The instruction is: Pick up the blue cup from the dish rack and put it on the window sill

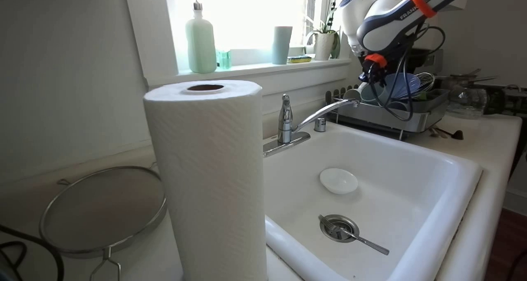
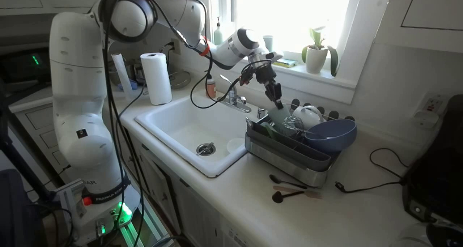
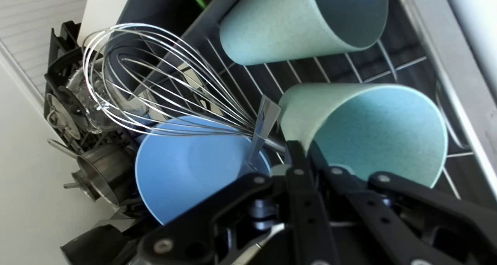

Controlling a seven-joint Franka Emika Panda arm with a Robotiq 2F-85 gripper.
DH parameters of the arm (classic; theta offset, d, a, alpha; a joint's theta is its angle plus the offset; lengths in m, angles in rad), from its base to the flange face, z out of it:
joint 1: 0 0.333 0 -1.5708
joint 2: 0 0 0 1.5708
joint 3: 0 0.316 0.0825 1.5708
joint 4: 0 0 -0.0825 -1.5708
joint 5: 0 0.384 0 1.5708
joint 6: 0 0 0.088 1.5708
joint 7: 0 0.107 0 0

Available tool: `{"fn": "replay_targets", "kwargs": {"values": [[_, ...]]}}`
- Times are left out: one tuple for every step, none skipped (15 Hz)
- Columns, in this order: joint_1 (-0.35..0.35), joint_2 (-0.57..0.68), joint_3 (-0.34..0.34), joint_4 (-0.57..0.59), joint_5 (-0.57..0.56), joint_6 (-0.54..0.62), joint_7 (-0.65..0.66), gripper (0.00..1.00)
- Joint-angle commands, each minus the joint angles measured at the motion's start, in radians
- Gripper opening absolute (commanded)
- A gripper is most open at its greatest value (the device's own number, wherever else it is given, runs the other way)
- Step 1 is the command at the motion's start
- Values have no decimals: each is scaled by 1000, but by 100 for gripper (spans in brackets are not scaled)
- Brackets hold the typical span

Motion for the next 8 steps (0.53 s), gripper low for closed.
{"fn": "replay_targets", "kwargs": {"values": [[3,-17,7,44,49,-46,-1,1],[1,-24,10,53,68,-54,-12,1],[-1,-28,13,63,93,-63,-21,1],[-2,-35,14,71,117,-67,-24,1],[-3,-41,17,79,147,-71,-33,1],[-3,-45,17,88,172,-74,-35,1],[-3,-51,16,98,199,-76,-38,1],[-2,-60,15,105,218,-80,-43,1]]}}
